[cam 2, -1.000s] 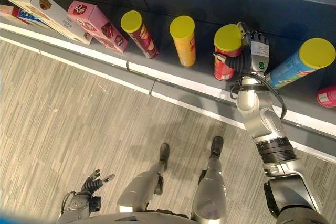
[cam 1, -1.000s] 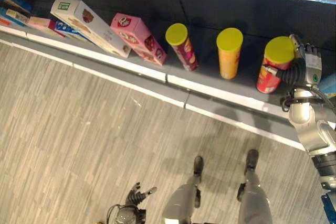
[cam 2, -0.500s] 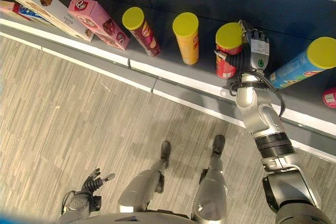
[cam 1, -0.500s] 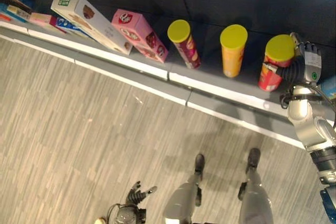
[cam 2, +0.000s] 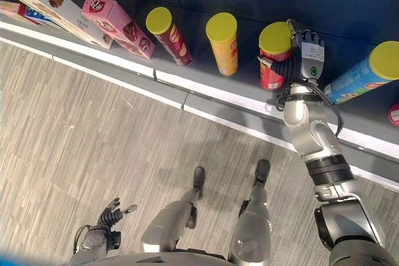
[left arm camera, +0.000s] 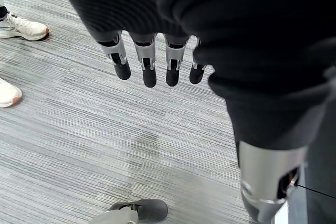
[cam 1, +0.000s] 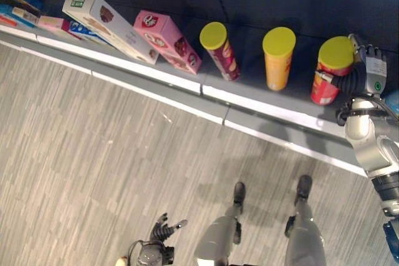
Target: Put the goods on the table back onto the shelves and tidy them up.
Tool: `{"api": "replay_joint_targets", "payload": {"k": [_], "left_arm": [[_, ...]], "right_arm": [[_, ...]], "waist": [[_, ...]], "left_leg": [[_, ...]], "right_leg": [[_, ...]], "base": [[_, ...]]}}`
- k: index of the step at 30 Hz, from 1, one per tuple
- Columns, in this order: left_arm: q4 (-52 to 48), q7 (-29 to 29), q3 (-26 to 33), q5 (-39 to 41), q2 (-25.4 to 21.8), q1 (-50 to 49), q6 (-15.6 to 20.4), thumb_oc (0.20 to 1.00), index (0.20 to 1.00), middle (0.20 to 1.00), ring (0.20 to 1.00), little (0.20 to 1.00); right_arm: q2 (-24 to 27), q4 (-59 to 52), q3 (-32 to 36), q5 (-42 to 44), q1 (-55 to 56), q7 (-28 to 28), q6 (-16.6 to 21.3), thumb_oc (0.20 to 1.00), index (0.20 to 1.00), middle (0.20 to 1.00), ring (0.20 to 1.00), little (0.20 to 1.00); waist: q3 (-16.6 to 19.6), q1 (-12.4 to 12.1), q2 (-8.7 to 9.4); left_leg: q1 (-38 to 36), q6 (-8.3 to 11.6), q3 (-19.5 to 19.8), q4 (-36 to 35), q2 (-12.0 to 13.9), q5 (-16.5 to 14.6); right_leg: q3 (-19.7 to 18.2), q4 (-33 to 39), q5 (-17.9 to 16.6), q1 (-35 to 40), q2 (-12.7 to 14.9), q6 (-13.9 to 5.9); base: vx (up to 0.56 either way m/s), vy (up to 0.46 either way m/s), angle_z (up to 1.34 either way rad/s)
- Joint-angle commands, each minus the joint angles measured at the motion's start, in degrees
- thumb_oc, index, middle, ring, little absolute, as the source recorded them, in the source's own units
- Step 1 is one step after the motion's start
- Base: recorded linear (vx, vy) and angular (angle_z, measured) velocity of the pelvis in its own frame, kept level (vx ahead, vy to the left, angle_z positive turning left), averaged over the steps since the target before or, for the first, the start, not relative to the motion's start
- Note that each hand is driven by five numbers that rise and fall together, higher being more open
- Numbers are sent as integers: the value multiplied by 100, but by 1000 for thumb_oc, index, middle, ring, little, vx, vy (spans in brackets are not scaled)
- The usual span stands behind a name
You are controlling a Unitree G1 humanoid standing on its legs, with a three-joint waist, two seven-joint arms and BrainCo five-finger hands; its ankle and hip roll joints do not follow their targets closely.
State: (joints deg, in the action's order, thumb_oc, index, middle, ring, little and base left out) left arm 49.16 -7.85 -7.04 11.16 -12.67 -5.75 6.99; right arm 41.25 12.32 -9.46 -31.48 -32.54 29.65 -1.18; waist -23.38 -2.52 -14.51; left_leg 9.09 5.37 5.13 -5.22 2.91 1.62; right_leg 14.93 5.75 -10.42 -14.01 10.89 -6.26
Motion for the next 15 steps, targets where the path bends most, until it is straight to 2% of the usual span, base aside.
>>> {"api": "replay_joint_targets", "payload": {"k": [1,14,15], "left_arm": [[214,-107,-399,145,-410,152,48,1000,1000,1000,1000,1000],[200,-117,-382,164,-400,162,49,1000,1000,1000,1000,1000],[199,-129,-379,173,-406,162,49,1000,1000,1000,1000,1000]], "right_arm": [[242,-13,-89,-151,-425,309,104,200,200,200,200,200],[156,-6,-116,-85,-339,268,121,200,200,200,200,200],[142,-4,-117,-77,-336,283,123,812,812,812,812,812]], "waist": [[305,-107,325],[288,-71,343],[283,-69,348]], "left_leg": [[200,311,-178,22,190,40],[186,320,-244,22,218,40],[185,322,-245,22,223,41]], "right_leg": [[-351,-156,523,234,482,-570],[-399,-141,493,196,468,-574],[-404,-138,493,192,465,-574]], "base": [[0,0,0],[0,0,-4],[0,0,0]]}}
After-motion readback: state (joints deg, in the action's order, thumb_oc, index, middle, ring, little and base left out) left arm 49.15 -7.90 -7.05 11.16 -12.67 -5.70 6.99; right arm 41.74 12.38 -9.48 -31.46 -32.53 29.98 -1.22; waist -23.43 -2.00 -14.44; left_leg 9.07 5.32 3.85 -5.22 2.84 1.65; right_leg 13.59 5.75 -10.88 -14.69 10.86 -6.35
